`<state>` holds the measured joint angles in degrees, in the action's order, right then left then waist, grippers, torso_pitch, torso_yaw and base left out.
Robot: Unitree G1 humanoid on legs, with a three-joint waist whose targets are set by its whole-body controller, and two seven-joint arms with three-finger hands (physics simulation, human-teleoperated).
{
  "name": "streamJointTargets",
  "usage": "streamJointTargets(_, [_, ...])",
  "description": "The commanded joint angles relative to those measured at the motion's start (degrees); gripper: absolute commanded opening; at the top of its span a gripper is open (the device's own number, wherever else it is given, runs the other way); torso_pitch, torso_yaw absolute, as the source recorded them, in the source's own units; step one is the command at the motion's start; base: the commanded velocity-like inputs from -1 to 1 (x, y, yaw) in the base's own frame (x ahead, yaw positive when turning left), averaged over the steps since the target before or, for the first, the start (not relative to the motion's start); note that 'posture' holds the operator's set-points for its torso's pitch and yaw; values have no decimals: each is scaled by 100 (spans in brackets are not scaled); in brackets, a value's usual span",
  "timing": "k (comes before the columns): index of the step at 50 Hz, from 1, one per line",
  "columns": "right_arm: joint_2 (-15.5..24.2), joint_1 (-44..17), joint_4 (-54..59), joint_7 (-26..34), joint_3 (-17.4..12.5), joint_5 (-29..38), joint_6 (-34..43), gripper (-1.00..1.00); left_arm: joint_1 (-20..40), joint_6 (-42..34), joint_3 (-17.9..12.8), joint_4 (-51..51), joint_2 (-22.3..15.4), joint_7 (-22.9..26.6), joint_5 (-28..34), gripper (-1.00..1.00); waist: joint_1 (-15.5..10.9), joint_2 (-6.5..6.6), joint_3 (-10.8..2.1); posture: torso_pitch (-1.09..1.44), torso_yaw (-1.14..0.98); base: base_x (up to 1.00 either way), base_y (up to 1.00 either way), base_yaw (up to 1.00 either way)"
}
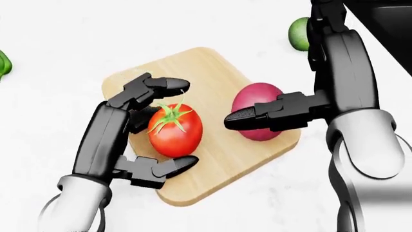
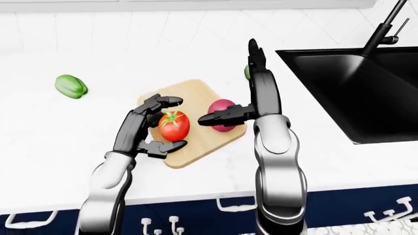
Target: Place the avocado, onion, tomato and bell pepper on the cutting board.
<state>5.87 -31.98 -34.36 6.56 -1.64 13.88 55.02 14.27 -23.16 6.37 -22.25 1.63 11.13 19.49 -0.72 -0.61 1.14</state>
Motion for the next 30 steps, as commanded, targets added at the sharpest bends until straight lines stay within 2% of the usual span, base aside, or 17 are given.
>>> streamJointTargets(1, [31,-157,-141,-30,-29,29,-170,100,140,128,-3,-167,7,-34,-3,37,4,-4,-112,0,0,0,0,0])
streamJointTargets(4, [39,-188,-145,-17,-33,30,-147,100,152,127,-7,-167,7,-29,-8,51,10,-4,-116,0,0,0,0,0])
streamJointTargets(5, [43,-185,-160,-15,-37,33,-136,100,153,127,-3,-171,5,-31,0,71,11,-4,-117,0,0,0,0,0])
streamJointTargets(6, [50,-181,-178,-5,-37,33,-124,100,151,130,-3,-168,3,-26,0,75,13,-4,-119,0,0,0,0,0])
streamJointTargets(7, [53,-184,-200,1,-42,34,-103,100,157,130,-13,-166,2,-30,1,89,13,-4,-120,0,0,0,0,0])
streamJointTargets(11, [54,-154,-210,3,-39,36,-117,100,147,140,-24,-174,-11,-27,10,100,14,-3,-131,0,0,0,0,0])
streamJointTargets(30, [21,-87,-154,7,-18,70,-225,100,472,-333,-154,-582,-89,77,120,100,25,1,-165,0,0,0,0,0])
